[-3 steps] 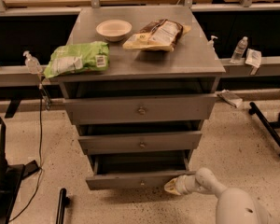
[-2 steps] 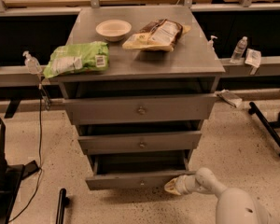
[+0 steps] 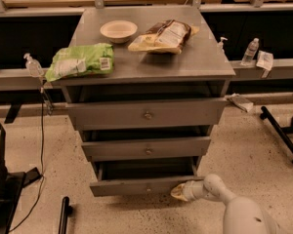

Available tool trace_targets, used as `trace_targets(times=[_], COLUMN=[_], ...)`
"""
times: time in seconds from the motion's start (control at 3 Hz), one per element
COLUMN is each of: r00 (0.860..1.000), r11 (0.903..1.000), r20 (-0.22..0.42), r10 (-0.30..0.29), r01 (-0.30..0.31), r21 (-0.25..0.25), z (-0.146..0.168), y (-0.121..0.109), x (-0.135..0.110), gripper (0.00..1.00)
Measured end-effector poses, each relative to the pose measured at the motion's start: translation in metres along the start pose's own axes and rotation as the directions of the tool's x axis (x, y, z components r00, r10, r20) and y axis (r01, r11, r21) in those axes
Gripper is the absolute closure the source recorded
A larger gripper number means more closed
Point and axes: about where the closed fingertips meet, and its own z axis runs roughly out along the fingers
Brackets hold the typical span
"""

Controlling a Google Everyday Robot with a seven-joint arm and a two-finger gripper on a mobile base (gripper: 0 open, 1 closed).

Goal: Close bottom drawer

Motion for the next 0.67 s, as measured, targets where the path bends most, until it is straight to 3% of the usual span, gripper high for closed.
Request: trace_targets(times=[0.33, 0.67], r00=[1.000, 1.000], r11=[0.9988, 0.9988], r20=[0.010, 0.010], r10=[-0.011, -0.011], r01=[0.010, 0.010], r21=[0.048, 0.048], z=[0.0069, 0.0069], y=[-0.0180, -0.0180], x=[-0.0066, -0.0066], gripper=[1.00, 1.00])
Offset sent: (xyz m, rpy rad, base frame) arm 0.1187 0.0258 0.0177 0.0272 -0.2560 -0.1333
